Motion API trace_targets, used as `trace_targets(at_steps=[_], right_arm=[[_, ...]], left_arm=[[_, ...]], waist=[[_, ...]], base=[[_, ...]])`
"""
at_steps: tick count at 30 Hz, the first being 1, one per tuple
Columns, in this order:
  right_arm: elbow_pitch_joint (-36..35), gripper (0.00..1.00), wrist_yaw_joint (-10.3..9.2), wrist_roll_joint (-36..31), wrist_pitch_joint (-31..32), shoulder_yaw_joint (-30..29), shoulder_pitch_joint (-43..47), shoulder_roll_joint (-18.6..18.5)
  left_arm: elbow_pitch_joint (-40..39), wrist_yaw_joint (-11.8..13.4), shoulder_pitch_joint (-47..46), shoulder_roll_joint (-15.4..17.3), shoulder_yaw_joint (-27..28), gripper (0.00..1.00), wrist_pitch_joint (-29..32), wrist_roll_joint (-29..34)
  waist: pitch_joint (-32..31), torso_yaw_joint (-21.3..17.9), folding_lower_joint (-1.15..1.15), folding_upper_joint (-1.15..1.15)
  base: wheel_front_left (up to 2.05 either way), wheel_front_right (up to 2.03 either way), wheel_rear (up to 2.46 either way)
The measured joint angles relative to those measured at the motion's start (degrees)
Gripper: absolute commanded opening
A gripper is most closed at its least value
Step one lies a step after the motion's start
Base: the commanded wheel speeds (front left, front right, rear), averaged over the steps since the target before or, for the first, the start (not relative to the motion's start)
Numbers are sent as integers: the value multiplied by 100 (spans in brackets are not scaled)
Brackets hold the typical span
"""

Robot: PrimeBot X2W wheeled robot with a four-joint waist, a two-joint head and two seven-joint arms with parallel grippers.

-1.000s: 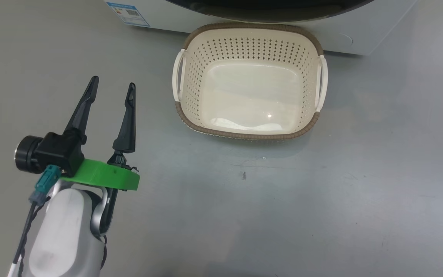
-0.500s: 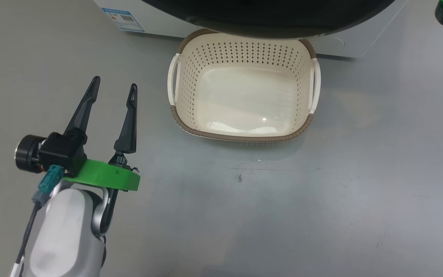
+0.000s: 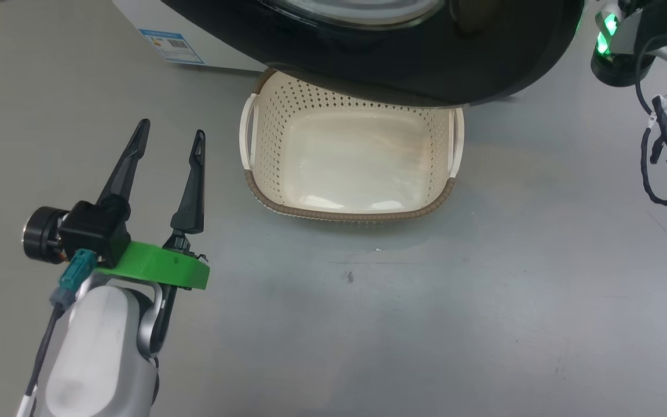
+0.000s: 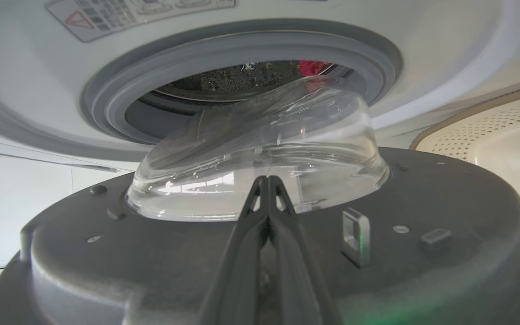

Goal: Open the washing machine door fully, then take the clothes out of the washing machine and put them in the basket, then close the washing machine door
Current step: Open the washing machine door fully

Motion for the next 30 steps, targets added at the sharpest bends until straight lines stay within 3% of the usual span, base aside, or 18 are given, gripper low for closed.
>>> trace_targets(at_steps=[16,30], right_arm=[[-18,0,466,224,476,205,769,283],[-81,0,634,472,849,398,1499,430]], left_arm=[[154,-8,165,-1,-11,100,0,60],[327,-23,424,-1,-23,100,0,97]], waist=[[-415,-137,0,0],[-840,-122,0,0]], base=[[0,0,0],[0,0,0]])
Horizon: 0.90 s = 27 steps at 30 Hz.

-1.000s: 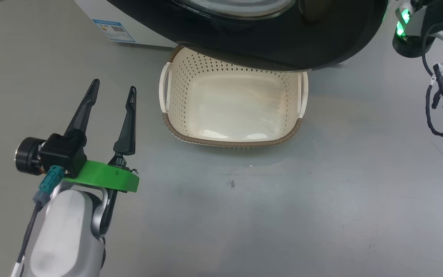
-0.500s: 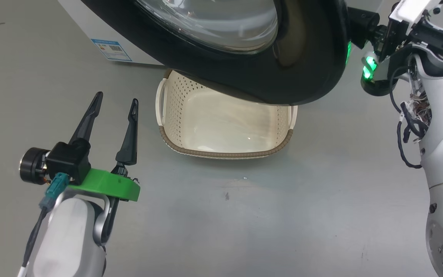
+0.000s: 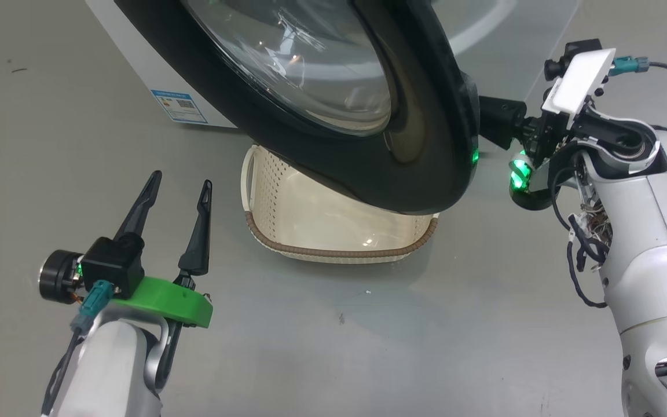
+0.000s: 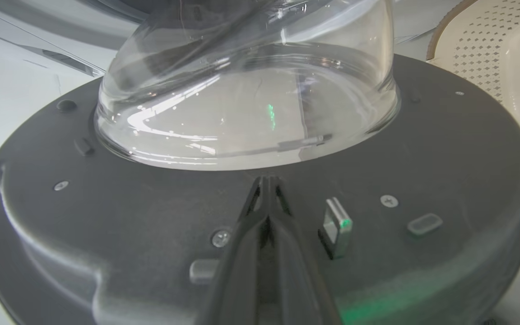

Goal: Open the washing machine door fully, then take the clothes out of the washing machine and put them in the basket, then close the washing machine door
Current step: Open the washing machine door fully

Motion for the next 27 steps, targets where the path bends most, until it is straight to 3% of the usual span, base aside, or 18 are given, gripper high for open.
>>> trace_targets(at_steps=[19,27], right_arm=[[-116,0,126,492,247,436,1034,140],[-344,0,135,1210,252,1010,1449,136]], left_arm=[[163,0,363,1,-55,100,0,54],[255,0,486,2,-58,100,0,74]], waist=[[-621,221,0,0],[-809,340,0,0]], base=[[0,0,0],[0,0,0]])
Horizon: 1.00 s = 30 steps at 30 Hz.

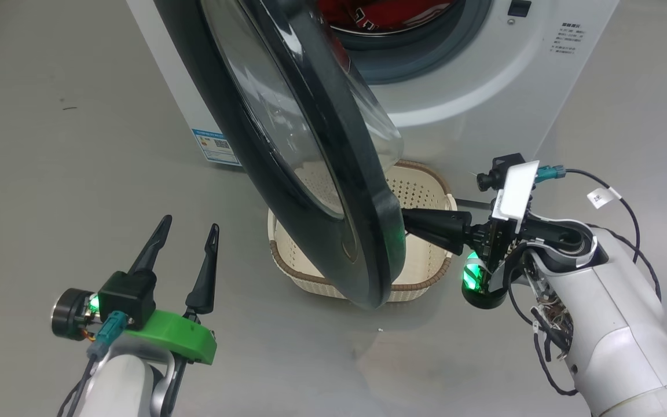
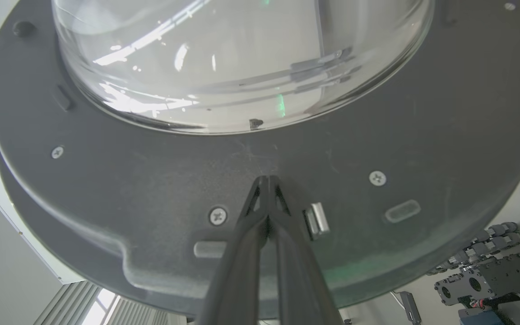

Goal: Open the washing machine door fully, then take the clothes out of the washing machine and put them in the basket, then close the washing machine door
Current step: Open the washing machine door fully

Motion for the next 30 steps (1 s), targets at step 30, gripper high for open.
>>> trace_targets(at_steps=[30], right_arm=[[-953,0,52,1078,-1482,1948,655,-18]], left_arm=[[31,54,209,4,-178,100,0,-92]], waist=[[-311,795,0,0]], base=[[0,0,0]])
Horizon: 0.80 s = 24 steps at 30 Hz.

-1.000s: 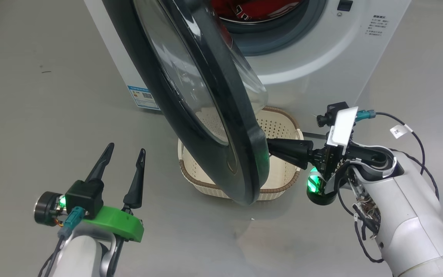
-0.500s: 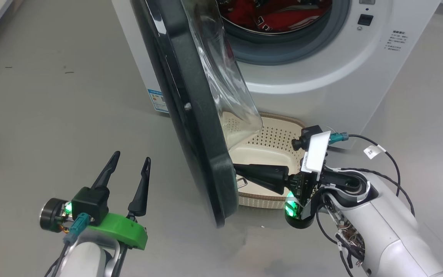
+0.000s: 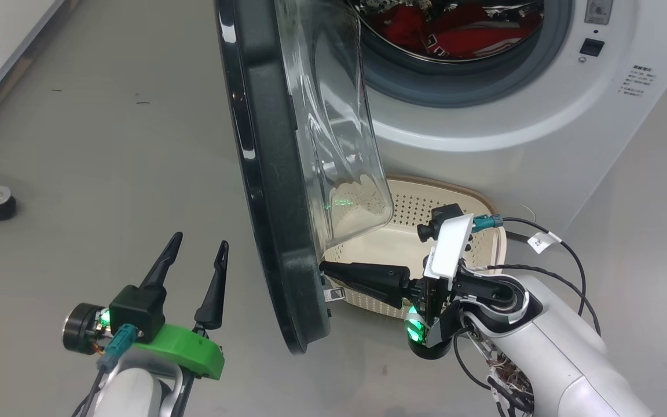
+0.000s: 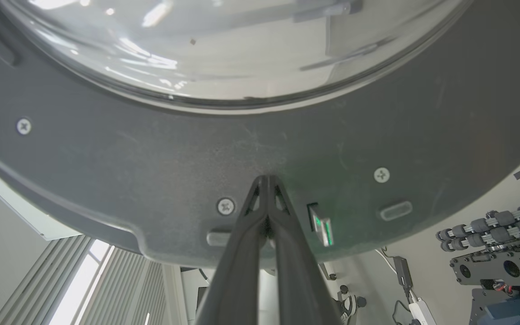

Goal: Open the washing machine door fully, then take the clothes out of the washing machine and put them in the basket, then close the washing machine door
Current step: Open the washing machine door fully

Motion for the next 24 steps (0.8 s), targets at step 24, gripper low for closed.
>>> trace_targets(at_steps=[24], right_arm=[[-156,0,46,301,-920,588,-37,4]], left_arm=[[-74,155,119,3,93,100,0,-48]], waist=[[-8,244,0,0]], base=[[0,0,0]])
